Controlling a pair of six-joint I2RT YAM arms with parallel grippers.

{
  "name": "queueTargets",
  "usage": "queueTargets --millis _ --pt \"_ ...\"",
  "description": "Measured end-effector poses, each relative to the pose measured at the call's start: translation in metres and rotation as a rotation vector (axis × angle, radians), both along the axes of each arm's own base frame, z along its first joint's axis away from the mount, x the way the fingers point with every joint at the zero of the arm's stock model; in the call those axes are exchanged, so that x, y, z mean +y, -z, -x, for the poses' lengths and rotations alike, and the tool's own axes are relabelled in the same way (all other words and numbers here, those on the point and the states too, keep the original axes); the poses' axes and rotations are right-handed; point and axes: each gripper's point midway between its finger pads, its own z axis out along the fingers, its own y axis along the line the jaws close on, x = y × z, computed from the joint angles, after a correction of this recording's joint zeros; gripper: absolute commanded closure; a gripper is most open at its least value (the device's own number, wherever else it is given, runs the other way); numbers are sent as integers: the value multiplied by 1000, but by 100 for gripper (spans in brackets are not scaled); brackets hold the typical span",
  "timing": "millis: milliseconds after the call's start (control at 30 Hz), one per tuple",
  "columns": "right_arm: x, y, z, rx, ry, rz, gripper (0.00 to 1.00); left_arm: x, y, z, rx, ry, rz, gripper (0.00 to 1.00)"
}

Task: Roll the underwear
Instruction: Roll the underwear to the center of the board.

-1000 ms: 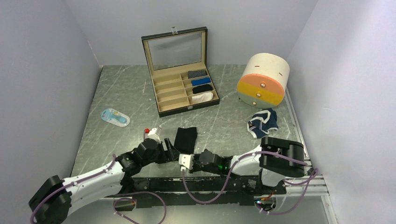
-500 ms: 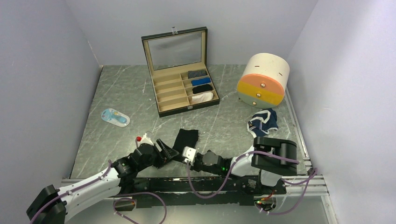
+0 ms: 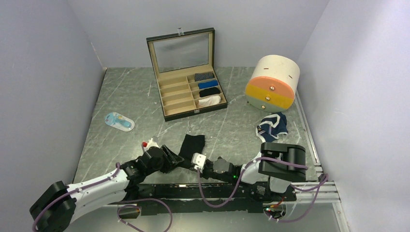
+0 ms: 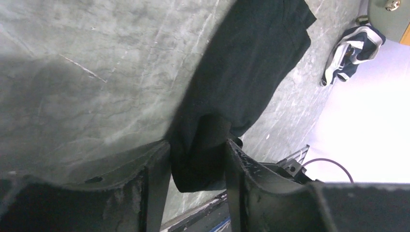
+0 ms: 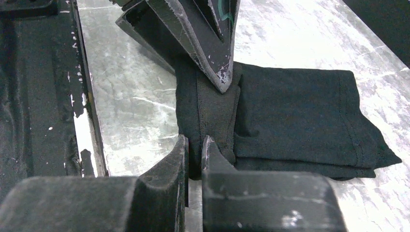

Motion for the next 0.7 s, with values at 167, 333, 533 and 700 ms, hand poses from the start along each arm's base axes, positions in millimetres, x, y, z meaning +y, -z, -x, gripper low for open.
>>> queueTargets --millis 167,333,533,700 --pt "1 0 2 -27 -19 8 93 4 6 0 6 -17 -8 77" --pt "1 1 5 -86 -50 33 64 2 7 0 8 -15 -7 95" --pt "3 6 15 -220 -118 134 59 2 6 0 8 1 -31 95" --pt "5 7 14 -328 -134 217 58 0 6 0 11 15 -48 95"
